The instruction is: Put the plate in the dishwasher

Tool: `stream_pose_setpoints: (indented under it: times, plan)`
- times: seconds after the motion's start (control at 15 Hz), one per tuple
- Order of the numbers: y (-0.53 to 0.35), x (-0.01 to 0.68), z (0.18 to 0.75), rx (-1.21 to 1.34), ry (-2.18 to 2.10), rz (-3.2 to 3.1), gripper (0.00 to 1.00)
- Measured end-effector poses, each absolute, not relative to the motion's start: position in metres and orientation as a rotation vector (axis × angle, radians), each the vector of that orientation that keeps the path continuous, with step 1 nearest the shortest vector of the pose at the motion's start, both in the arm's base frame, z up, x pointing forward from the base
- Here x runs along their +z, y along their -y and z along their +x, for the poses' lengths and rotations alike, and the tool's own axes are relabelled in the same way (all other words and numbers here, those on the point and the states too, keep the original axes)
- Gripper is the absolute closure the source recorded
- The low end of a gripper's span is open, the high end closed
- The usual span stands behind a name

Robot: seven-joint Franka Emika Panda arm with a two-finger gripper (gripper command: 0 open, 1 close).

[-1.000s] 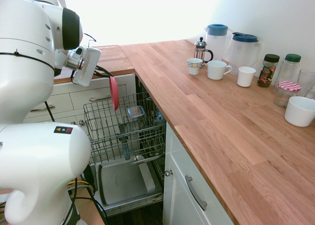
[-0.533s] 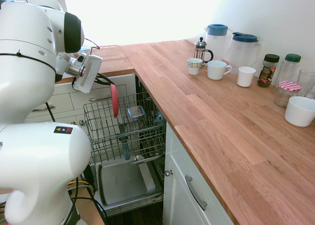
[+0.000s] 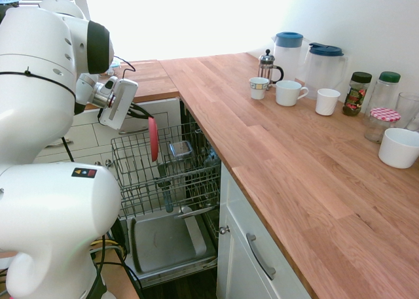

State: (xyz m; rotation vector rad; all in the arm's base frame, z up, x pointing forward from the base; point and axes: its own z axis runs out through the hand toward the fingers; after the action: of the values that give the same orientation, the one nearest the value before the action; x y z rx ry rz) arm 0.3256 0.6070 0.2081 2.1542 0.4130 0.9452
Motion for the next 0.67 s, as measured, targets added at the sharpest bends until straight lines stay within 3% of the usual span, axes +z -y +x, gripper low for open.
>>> stream_pose_setpoints:
  times: [0.67]
  plan:
    - [-0.622, 0.174, 0.327, 0.913, -0.433, 2.205, 1.00]
